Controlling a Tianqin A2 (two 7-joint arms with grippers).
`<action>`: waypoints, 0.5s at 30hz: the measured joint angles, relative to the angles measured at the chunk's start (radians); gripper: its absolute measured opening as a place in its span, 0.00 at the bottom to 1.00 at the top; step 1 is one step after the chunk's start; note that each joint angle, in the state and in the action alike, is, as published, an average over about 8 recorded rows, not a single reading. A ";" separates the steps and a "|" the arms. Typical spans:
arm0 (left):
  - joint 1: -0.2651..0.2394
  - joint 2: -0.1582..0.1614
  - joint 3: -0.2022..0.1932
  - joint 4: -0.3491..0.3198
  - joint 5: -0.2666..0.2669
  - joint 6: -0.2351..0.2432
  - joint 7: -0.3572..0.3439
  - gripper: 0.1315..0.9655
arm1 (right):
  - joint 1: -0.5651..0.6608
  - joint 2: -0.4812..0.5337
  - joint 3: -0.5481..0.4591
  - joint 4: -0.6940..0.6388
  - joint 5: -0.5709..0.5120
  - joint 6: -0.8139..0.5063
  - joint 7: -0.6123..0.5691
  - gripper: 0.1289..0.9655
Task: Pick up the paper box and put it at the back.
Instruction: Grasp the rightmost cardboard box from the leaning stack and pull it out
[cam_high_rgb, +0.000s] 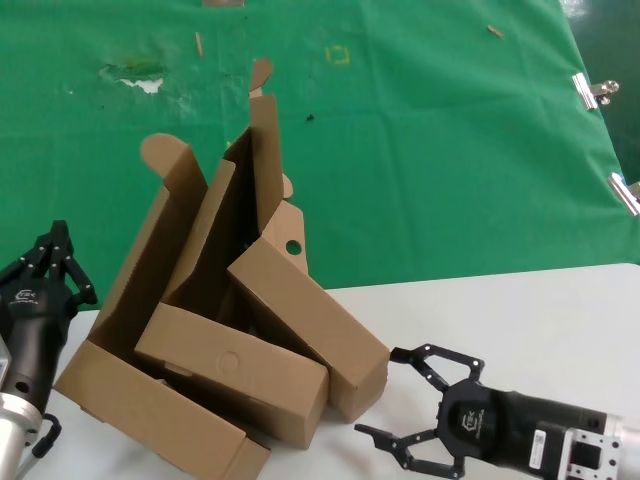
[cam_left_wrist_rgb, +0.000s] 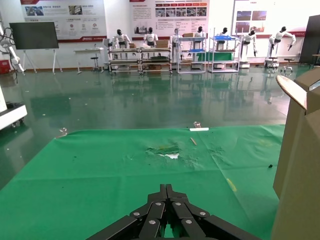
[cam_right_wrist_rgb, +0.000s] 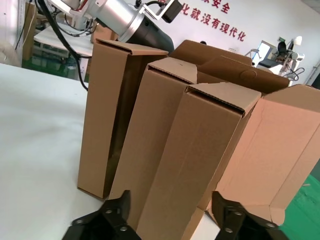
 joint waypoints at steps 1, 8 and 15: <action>0.000 0.000 0.000 0.000 0.000 0.000 0.000 0.03 | 0.003 -0.002 -0.002 -0.003 -0.001 0.002 0.000 0.59; 0.000 0.000 0.000 0.000 0.000 0.000 0.000 0.01 | 0.017 -0.021 -0.015 -0.016 -0.004 0.017 -0.002 0.40; 0.000 0.000 0.000 0.000 0.000 0.000 0.000 0.01 | 0.018 -0.039 -0.015 -0.016 0.002 0.029 -0.004 0.21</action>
